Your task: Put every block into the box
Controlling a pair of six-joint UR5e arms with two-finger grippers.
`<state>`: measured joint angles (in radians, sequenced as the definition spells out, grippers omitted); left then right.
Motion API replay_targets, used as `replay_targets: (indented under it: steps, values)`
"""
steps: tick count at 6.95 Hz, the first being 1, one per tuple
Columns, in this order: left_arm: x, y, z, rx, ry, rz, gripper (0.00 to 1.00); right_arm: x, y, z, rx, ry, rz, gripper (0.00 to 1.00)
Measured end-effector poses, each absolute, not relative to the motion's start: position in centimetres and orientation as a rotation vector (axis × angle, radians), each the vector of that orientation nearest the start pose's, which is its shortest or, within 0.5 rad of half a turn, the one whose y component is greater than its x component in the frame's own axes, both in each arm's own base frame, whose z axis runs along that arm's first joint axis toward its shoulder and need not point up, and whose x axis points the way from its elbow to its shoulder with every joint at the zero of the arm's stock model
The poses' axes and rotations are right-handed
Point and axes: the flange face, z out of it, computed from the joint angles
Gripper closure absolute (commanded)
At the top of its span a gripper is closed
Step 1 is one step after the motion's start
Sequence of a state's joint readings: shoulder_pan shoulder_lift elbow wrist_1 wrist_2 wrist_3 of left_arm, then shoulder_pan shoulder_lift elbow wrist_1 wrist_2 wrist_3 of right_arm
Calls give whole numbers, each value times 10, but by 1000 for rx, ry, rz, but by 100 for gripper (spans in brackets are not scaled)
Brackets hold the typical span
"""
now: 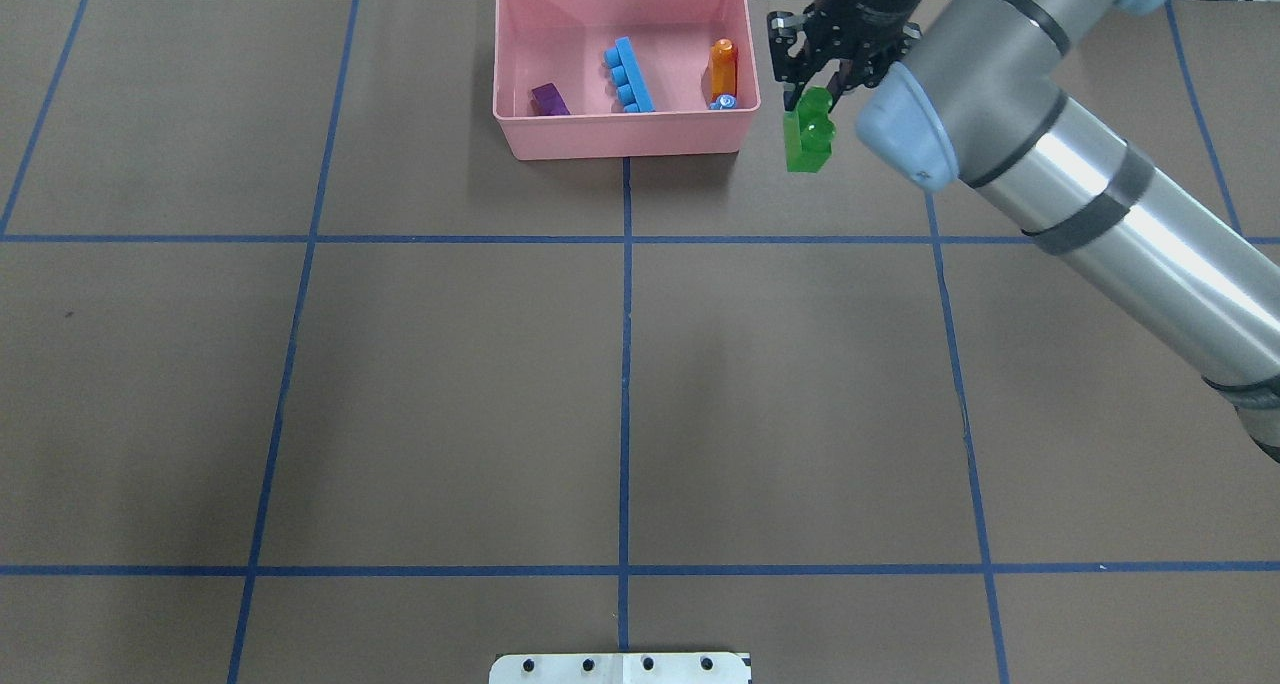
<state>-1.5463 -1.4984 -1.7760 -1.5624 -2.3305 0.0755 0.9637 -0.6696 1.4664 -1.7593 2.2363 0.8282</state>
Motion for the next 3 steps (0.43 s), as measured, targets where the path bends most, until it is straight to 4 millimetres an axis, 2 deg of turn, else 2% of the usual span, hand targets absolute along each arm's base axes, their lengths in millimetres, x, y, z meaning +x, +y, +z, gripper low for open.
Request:
replay_targets:
  steps: [1, 2, 3]
  values:
    - [-52, -467, 593, 136, 777, 138, 0, -390, -674, 122, 12, -828, 16, 100]
    - [-50, -467, 591, 133, 799, 134, 0, -414, -697, 100, 19, -802, 22, 100]
    - [-50, -467, 591, 132, 810, 130, 0, -432, -716, 93, 47, -802, 29, 100]
